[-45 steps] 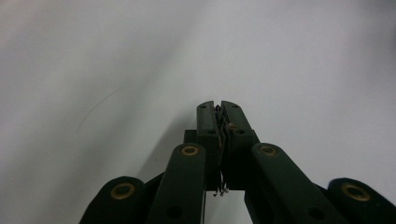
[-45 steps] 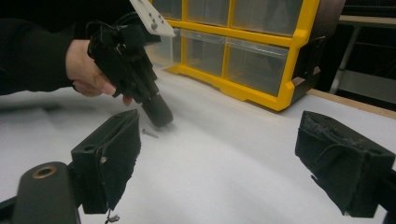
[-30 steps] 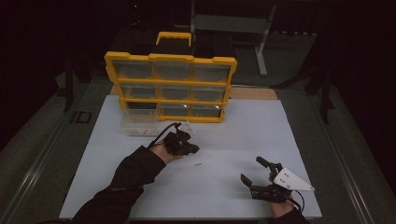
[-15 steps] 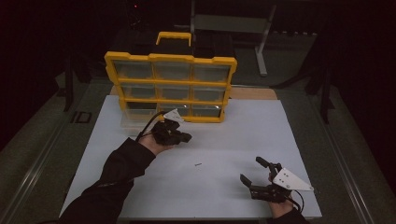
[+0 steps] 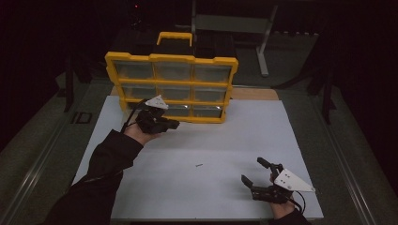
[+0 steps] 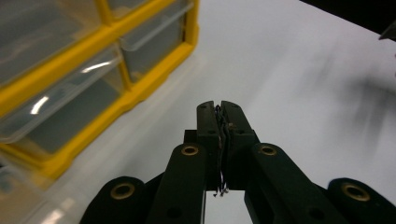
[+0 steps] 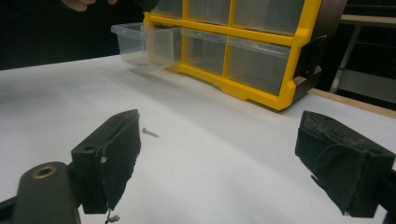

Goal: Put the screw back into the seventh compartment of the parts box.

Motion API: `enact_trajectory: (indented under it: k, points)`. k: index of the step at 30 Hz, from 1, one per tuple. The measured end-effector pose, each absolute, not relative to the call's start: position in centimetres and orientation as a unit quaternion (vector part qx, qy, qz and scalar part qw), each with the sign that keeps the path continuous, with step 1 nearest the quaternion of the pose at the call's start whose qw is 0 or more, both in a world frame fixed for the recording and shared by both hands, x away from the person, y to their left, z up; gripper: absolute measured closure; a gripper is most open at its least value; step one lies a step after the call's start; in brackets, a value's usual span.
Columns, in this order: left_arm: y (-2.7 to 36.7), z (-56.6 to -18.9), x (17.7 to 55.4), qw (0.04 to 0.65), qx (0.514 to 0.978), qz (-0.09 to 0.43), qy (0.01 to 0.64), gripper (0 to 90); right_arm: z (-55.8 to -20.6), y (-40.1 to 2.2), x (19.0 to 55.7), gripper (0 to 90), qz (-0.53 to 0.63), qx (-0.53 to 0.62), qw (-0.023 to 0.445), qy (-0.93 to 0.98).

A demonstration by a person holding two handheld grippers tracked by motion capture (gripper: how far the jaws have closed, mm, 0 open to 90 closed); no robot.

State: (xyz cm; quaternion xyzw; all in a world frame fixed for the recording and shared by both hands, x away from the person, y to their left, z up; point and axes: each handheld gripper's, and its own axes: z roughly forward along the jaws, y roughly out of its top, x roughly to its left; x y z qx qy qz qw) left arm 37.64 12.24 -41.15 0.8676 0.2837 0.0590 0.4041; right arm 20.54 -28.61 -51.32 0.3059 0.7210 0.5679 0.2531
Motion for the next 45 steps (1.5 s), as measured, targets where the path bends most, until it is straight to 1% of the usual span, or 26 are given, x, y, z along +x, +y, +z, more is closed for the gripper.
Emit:
enact_trajectory:
  k: [11,19,28,37,45]
  points:
    - [15.1,-40.2,38.3,0.406,0.852,0.092,0.317,86.4,-51.3,-28.6,20.5,14.1,0.568,0.306,0.253,0.721]
    - [17.7,-40.4,38.7,0.403,0.832,0.123,0.36,86.4,-51.3,-28.6,20.5,14.1,0.568,0.307,0.253,0.721]
    - [19.7,-41.1,39.0,0.395,0.816,0.137,0.4,86.3,-51.3,-28.6,20.5,14.1,0.567,0.306,0.253,0.722]
    - [20.8,-42.0,39.2,0.384,0.803,0.15,0.43,86.3,-51.4,-28.6,20.6,14.1,0.567,0.306,0.253,0.722]
    - [20.9,-42.8,39.5,0.364,0.807,0.152,0.44,86.3,-51.4,-28.6,20.6,14.0,0.568,0.306,0.251,0.722]
